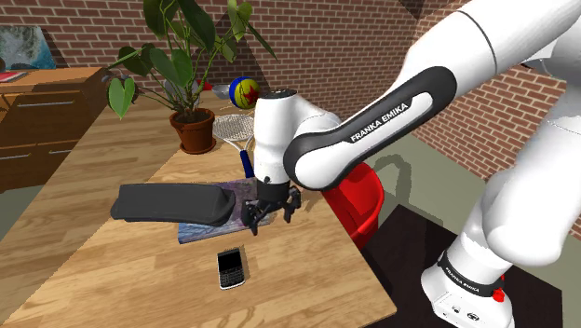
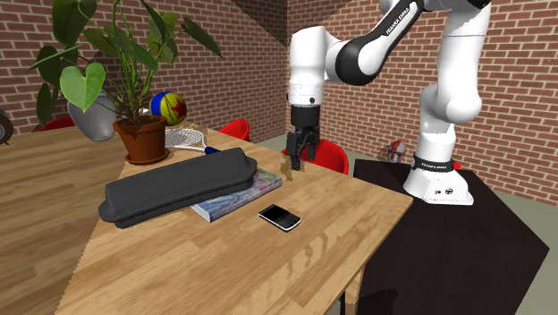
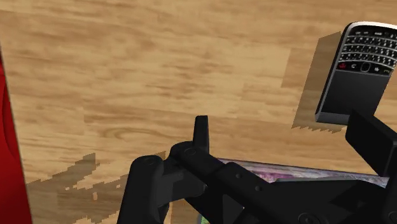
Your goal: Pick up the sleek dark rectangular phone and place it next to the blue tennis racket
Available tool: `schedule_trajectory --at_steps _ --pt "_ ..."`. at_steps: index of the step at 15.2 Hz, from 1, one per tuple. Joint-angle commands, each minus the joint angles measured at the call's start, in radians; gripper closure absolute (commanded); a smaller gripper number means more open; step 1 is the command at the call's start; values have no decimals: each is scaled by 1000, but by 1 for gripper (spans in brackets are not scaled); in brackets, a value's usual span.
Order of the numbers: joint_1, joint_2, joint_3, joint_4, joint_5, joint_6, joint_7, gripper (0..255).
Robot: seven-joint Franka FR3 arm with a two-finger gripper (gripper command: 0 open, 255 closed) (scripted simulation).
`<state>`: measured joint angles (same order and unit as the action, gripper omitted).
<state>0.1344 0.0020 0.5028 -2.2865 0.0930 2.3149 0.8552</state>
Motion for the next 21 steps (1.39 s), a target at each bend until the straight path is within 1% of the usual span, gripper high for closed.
schedule_trajectory --at_steps 1,4,6,9,16,21 --pt "15 89 14 58 -64 25 79 0" --pt "57 217 9 152 -158 44 185 0" --pt "95 299 -5 222 -215 48 247 0" --pt "156 414 -33 332 -280 43 321 0" --pt "181 482 -61 328 -319 111 347 0" --pt "183 488 -63 328 -323 116 349 0"
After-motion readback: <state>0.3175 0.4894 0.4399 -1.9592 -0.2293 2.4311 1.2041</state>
